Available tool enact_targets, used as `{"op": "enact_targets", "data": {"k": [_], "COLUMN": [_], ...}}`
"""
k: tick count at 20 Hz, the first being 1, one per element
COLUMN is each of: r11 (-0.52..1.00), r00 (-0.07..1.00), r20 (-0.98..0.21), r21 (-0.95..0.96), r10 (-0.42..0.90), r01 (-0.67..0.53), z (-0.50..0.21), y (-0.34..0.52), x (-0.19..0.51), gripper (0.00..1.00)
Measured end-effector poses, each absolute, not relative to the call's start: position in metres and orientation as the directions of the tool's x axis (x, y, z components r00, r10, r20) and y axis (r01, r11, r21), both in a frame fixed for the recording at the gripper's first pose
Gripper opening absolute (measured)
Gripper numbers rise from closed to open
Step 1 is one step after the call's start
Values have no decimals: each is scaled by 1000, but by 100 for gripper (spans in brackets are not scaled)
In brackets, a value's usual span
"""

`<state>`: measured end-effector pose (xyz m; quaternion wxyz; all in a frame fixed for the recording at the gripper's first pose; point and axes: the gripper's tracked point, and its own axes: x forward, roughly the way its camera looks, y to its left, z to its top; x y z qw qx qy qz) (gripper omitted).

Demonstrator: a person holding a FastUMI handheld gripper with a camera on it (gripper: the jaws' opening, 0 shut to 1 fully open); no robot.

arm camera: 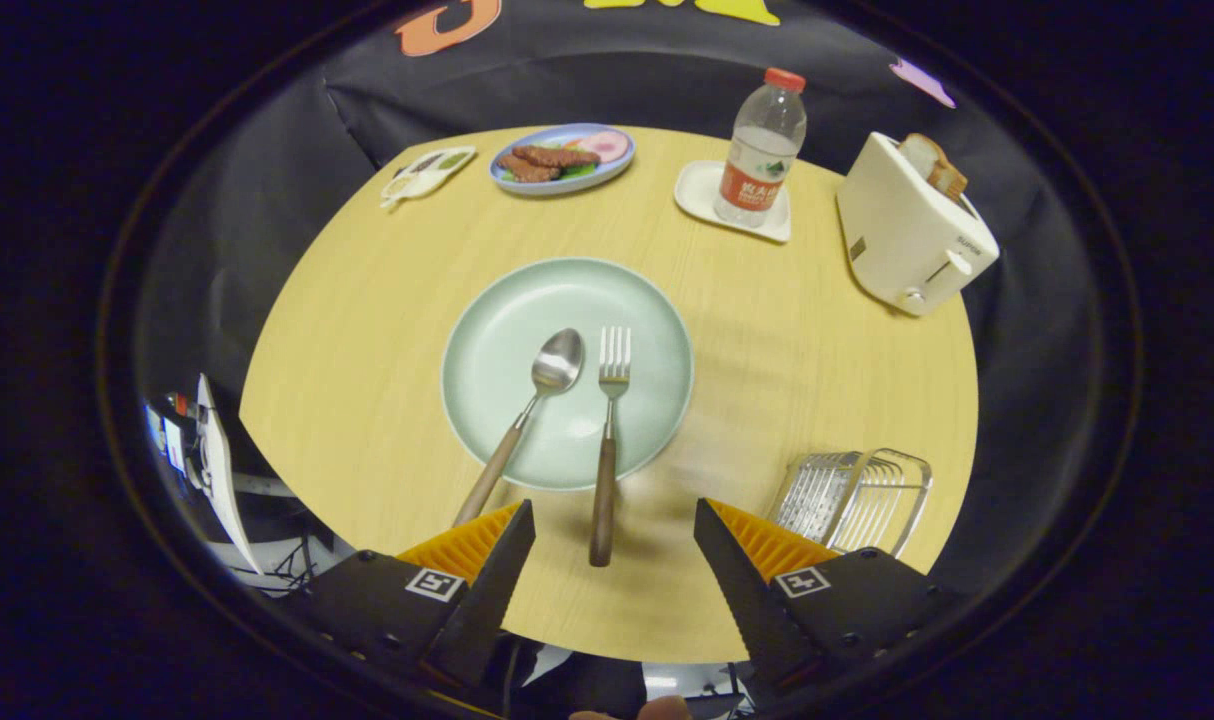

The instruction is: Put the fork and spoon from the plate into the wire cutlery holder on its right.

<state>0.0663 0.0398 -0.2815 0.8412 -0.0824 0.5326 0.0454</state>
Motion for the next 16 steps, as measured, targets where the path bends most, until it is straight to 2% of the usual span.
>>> {"op": "enact_targets", "data": {"k": [4,5,7,13,14,15,16], "r11": [977,978,982,992,992,994,995], "r00": [356,336,308,272,271,274,279], "r20": [-934,-941,-951,-962,-963,-962,-960], "r21": [-111,-109,-80,-33,-26,-16,-3], "r10": [-40,-44,-25,1,8,16,26], "r01": [-181,-177,-169,-120,-122,-112,-104], "z": [-313,-320,-330,-341,-338,-336,-329], "y": [35,34,38,40,41,40,41], "x": [74,75,76,77,76,77,75], "gripper": [97,94,84,13,12,4,4]}}
